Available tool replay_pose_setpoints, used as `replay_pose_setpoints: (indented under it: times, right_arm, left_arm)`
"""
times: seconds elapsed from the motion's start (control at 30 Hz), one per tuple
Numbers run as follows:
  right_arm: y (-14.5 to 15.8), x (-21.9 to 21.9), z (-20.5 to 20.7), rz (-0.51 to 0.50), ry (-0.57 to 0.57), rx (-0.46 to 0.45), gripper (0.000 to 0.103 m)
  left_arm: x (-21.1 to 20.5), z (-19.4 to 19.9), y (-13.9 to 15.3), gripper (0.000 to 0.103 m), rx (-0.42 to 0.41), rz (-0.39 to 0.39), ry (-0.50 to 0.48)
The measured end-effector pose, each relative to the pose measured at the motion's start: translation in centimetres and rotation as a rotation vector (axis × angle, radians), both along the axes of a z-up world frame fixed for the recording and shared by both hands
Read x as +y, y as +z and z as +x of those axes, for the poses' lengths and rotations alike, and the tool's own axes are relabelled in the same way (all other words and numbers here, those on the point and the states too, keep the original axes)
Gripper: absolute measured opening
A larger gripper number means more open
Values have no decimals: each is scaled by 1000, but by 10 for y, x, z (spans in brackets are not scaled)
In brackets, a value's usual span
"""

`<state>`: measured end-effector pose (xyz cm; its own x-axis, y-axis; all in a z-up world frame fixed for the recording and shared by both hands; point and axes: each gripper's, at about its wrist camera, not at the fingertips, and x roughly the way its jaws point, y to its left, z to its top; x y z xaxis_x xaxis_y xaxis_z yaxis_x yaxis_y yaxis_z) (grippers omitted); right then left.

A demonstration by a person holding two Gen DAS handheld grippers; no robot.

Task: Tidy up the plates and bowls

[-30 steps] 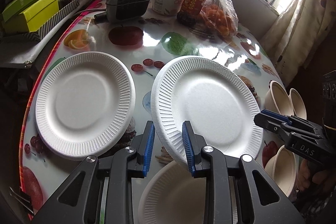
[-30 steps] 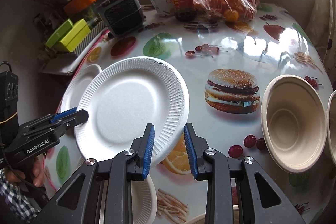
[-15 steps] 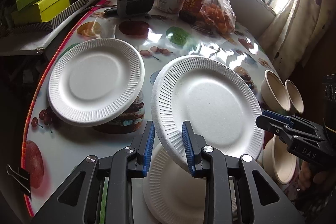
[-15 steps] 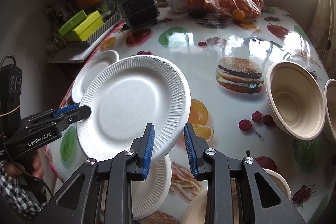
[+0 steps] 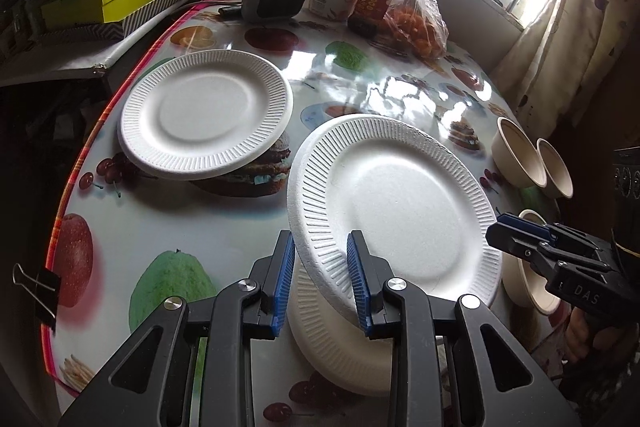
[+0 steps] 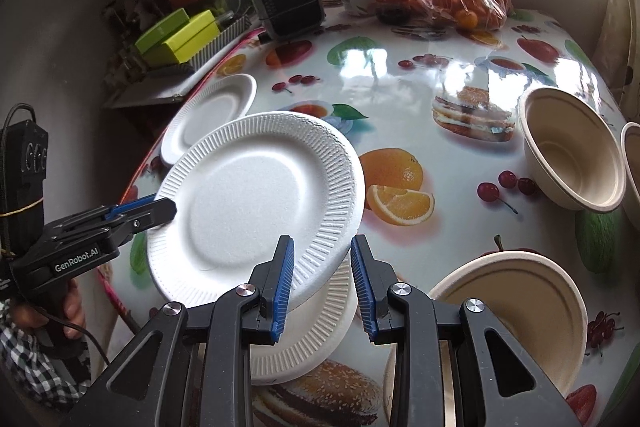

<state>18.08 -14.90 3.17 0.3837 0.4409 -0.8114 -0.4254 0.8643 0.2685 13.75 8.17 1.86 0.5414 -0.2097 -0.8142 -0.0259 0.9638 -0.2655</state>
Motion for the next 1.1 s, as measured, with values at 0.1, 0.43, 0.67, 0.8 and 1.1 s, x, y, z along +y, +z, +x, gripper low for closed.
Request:
replay_pose_setpoints:
  times: [0.1,0.43,0.67,0.8,1.1]
  right_arm:
    - [-3,1,-8,-9,7,-4,29]
    - [-12,5,-26,-45,35,-21,29]
    - [-16,8,-33,-66,46,-30,29]
    - [-18,10,-34,-82,52,-32,29]
    - [-23,11,-38,-127,57,-43,29]
  left_arm:
    - [0,-8,-6,28,7,-4,3]
    - [2,-29,-21,28,30,-4,13]
    - [3,-36,-25,28,35,-10,14]
    - [3,-37,-29,28,45,-7,15]
    - [-1,-37,-32,28,52,3,2]
